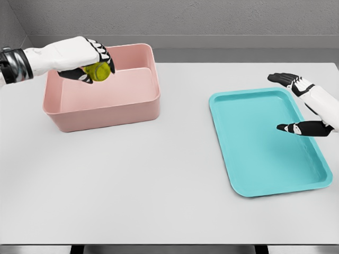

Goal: Put the tennis from the blue tray into the pink basket with both arms

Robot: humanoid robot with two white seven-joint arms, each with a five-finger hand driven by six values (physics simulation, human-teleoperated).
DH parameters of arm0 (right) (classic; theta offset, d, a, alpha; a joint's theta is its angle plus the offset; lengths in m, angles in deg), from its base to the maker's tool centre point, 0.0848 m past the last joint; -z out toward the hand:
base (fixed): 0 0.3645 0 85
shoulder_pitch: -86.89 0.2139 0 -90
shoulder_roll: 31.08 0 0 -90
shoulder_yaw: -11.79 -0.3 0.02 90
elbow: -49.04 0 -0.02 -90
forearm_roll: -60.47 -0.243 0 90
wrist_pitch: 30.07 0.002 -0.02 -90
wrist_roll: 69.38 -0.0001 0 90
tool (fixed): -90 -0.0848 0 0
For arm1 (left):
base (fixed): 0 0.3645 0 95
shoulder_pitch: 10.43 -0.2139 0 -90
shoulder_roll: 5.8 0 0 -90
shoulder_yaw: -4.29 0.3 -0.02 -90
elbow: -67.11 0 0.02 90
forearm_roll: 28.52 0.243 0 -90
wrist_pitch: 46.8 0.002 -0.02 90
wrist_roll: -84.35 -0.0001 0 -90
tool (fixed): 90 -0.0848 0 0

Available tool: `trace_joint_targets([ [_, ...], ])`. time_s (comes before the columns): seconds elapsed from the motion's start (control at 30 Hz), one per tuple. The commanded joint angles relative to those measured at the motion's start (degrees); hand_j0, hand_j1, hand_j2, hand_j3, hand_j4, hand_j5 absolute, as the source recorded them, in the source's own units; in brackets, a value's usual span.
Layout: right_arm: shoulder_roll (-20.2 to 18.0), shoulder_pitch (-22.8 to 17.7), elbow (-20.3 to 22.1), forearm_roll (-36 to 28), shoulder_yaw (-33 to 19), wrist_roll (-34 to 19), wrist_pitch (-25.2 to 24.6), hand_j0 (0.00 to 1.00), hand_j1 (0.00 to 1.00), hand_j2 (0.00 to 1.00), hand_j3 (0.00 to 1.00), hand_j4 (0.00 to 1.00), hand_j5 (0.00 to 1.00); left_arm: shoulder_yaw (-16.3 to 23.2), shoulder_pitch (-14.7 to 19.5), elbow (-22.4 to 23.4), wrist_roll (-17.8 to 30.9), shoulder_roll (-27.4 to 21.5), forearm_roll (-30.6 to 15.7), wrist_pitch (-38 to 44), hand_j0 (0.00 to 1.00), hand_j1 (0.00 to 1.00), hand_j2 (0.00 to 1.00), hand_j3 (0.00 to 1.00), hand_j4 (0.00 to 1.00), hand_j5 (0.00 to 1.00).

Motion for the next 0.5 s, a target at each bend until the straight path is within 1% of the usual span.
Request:
trace_joint_targets([
  [0.0, 0.0, -0.1, 0.0, -0.5, 0.0, 0.0, -0.2, 1.00, 1.00, 1.00, 1.00, 1.00, 1.00, -0.1, 0.1, 2.7, 0.0, 1.5, -0.2, 0.1, 0.59, 0.59, 0.59, 0.59, 0.59, 0.59],
  [0.07, 0.0, -0.1, 0.0, -0.5, 0.0, 0.0, -0.2, 1.00, 1.00, 1.00, 1.00, 1.00, 1.00, -0.1, 0.6, 4.2, 0.0, 1.5, -0.3, 0.1, 0.68, 0.68, 0.68, 0.68, 0.68, 0.68],
  [0.1, 0.0, -0.1, 0.0, -0.5, 0.0, 0.0, -0.2, 1.00, 1.00, 1.00, 1.00, 1.00, 1.00, -0.1, 0.8, 5.2, -0.1, 1.6, -0.4, 0.1, 0.75, 0.75, 0.75, 0.75, 0.75, 0.75],
  [0.13, 0.0, -0.1, 0.0, -0.5, 0.0, 0.0, -0.2, 1.00, 1.00, 1.00, 1.00, 1.00, 1.00, -0.1, 1.0, 5.3, -0.2, 2.0, -0.5, 0.1, 0.89, 0.89, 0.89, 0.89, 0.89, 0.89],
  [0.17, 0.0, -0.1, 0.0, -0.5, 0.0, 0.0, -0.2, 1.00, 1.00, 1.00, 1.00, 1.00, 1.00, -0.1, 0.9, 5.2, -0.4, 2.1, -0.6, 0.1, 1.00, 1.00, 1.00, 1.00, 1.00, 1.00],
  [0.4, 0.0, -0.1, 0.0, -0.5, 0.0, 0.0, -0.2, 1.00, 1.00, 1.00, 1.00, 1.00, 1.00, -0.5, 1.0, 4.9, -0.5, 1.9, -1.1, 0.1, 1.00, 1.00, 1.00, 1.00, 1.00, 1.00],
  [0.47, -0.1, -0.1, -0.1, -0.5, 0.0, 0.0, -0.2, 1.00, 1.00, 1.00, 1.00, 1.00, 1.00, -0.7, 0.9, 4.9, -0.5, 1.3, -2.6, 0.1, 1.00, 1.00, 1.00, 1.00, 1.00, 1.00],
])
